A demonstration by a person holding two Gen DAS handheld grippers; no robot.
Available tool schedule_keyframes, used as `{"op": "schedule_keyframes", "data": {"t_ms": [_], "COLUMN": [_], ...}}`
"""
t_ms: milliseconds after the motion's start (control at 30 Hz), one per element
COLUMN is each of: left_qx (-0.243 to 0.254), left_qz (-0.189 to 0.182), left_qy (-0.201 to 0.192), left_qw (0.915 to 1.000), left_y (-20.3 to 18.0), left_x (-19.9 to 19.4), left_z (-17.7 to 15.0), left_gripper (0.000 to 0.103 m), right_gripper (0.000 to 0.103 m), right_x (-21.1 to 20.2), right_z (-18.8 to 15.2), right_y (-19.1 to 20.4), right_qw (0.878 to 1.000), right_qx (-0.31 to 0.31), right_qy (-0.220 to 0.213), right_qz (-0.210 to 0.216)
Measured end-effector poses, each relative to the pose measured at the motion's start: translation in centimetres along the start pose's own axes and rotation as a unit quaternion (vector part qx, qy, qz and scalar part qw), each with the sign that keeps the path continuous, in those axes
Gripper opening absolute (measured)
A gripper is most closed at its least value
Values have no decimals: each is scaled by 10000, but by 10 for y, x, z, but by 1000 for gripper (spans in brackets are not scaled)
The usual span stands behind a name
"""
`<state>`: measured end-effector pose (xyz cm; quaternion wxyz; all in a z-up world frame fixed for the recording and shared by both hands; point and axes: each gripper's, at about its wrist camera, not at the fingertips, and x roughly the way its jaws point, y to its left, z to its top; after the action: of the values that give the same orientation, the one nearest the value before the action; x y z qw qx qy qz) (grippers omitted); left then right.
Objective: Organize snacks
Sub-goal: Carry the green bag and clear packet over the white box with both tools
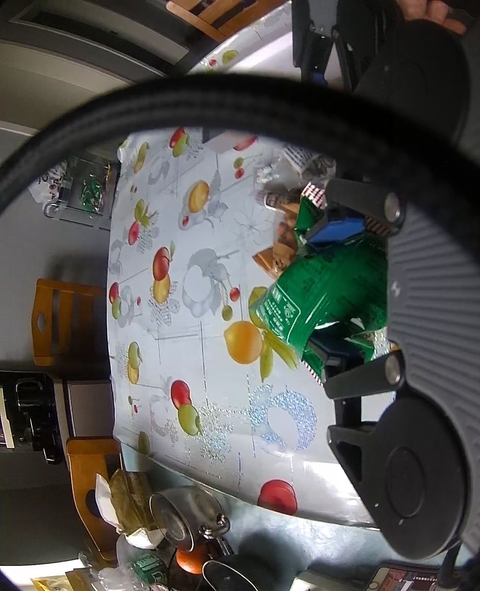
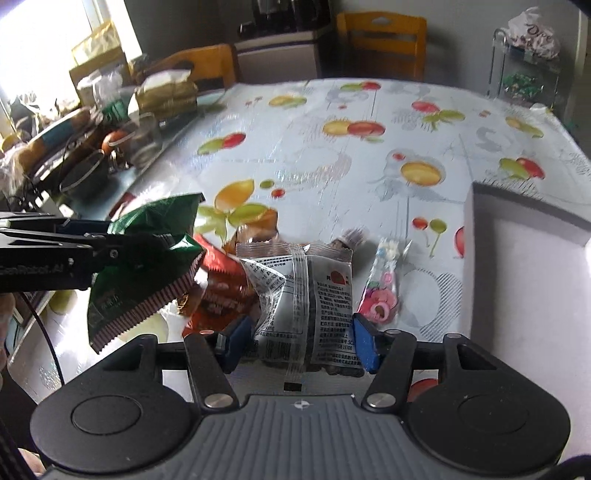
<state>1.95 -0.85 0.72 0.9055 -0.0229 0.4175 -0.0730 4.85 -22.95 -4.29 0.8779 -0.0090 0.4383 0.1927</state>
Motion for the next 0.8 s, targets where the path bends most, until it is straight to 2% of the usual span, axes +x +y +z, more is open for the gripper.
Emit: {"op": "schedule_keyframes", "data": {"t_ms": [167,500,800], "left_qx": [7,535,1049], "left_qz": [-237,-622,-1053], "left_qy": [78,43,75], "left_qw": [9997,9966,9889], "left_y": [-12,-66,-124], "left_x": [-2,-1,7], "left_z": [12,26,32], "left_gripper": [51,51,51], "right_gripper": [59,59,59], "right_x": [-19,-47,-75], "right_z": [2,-10,-30], "right_y": [-10,-41,-86], "right_qw": [9997,9970,9899], "right_qx": [140,403,796], "right_qy": [-180,-346,-488], "right_qz": [-124,-562,-1068]}}
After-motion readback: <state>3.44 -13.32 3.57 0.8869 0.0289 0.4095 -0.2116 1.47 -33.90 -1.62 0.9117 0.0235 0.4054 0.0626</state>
